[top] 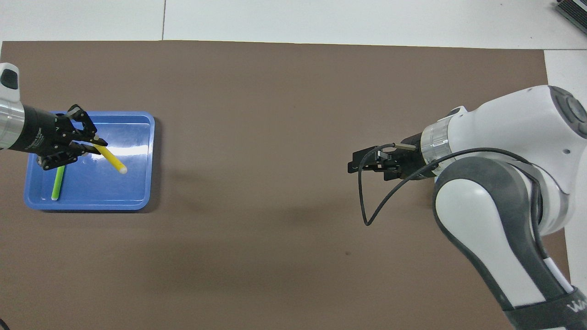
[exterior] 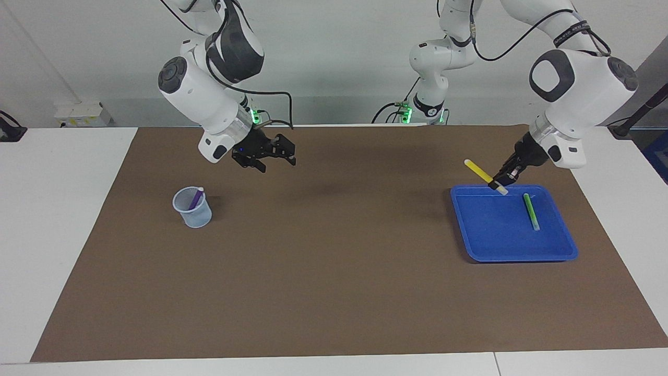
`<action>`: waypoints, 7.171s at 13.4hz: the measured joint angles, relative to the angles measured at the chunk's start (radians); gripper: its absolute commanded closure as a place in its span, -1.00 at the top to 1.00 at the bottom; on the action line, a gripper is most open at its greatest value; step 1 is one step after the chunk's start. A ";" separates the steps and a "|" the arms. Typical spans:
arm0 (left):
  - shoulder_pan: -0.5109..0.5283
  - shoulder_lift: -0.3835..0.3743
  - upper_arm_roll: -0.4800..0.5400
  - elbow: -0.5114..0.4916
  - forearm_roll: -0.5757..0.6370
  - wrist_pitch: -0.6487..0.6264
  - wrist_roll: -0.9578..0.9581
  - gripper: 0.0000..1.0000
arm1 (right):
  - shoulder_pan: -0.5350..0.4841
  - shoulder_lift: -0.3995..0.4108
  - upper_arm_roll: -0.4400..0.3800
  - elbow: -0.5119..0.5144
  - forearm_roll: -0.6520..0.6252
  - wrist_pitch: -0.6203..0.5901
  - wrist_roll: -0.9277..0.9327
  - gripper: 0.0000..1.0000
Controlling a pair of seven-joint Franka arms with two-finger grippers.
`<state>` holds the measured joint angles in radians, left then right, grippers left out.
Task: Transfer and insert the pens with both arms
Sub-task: 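Grasp the yellow pen with the left gripper and lift it, then carry the yellow pen toward the right gripper while it approaches, then grasp the yellow pen with the right gripper while the left gripper releases, then move the yellow pen into the clear cup with the right gripper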
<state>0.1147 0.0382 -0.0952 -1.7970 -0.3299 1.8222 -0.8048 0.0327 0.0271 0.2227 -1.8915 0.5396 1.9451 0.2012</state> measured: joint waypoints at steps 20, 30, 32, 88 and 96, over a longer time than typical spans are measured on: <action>-0.217 -0.169 -0.006 -0.145 -0.324 -0.016 -0.664 -1.00 | 0.488 0.008 0.005 0.022 0.245 0.593 0.635 1.00; -0.217 -0.182 -0.005 -0.152 -0.324 -0.016 -0.668 -1.00 | 0.498 0.051 0.003 0.031 0.245 0.697 0.635 0.16; -0.217 -0.182 -0.005 -0.153 -0.324 -0.016 -0.668 -1.00 | 0.511 0.051 0.003 0.031 0.245 0.697 0.635 0.15; 0.227 0.038 0.028 -0.191 0.298 0.276 1.088 1.00 | -0.162 0.010 -0.016 -0.061 -0.757 0.003 -1.081 -0.15; 0.238 0.204 0.028 -0.193 0.305 0.472 1.125 1.00 | -0.191 0.004 -0.010 -0.082 -0.699 0.010 -1.081 1.00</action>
<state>0.3523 0.2418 -0.0671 -1.9899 -0.0251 2.2940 0.3204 -0.1584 0.0314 0.2126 -1.9738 -0.1598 1.9556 -0.8794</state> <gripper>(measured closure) 0.000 0.048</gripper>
